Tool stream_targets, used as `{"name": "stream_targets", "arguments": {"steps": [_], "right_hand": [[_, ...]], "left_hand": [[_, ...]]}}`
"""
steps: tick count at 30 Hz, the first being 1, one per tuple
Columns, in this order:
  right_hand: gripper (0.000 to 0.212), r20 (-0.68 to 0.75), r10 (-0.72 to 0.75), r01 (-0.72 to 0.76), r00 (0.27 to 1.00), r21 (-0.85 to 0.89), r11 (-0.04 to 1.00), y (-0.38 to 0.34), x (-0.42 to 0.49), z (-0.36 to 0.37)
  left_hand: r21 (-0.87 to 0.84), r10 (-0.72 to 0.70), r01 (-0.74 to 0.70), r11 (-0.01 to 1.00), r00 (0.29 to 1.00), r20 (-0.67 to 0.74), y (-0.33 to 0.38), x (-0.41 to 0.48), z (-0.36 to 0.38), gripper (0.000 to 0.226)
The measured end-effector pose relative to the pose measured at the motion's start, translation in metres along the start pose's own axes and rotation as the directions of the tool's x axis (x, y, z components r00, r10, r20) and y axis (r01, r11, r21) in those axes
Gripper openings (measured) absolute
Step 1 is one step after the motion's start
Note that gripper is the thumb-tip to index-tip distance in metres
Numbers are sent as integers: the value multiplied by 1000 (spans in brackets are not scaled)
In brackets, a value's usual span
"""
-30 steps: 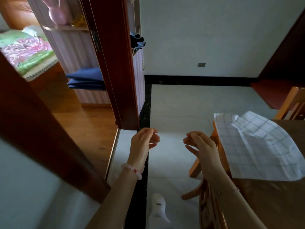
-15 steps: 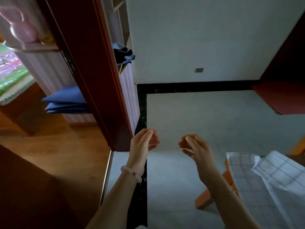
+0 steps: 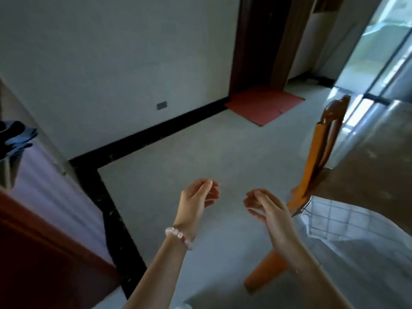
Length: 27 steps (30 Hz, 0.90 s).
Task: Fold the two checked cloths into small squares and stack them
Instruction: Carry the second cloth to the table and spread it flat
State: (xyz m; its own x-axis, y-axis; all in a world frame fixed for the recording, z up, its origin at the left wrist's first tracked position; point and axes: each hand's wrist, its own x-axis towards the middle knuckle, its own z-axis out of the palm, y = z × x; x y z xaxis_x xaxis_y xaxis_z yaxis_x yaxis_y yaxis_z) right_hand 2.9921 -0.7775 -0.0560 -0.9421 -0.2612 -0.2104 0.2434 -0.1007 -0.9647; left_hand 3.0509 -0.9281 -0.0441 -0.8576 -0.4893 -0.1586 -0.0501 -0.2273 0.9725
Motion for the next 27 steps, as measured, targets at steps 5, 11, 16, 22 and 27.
{"name": "stream_targets", "arguments": {"steps": [5, 11, 16, 22, 27], "right_hand": [[26, -249, 13, 11, 968, 94, 996, 0, 26, 2], [23, -400, 4, 37, 916, 95, 995, -3, 46, -11], [21, -521, -36, 106, 853, 104, 989, -5, 79, -34], [18, -658, 6, 133, 753, 162, 978, -9, 131, -84], [18, -795, 30, 149, 606, 151, 977, -12, 146, -129]], "left_hand": [[72, -58, 45, 996, 980, 190, 1, 62, 6, 27], [163, -170, 112, 980, 897, 407, -10, 111, 52, 29], [235, -199, 80, 969, 818, 540, -19, 157, 103, 28], [318, -250, 39, 947, 710, 658, -31, 214, 179, 23], [390, -316, -16, 921, 554, 770, -47, 240, 245, 20]]}}
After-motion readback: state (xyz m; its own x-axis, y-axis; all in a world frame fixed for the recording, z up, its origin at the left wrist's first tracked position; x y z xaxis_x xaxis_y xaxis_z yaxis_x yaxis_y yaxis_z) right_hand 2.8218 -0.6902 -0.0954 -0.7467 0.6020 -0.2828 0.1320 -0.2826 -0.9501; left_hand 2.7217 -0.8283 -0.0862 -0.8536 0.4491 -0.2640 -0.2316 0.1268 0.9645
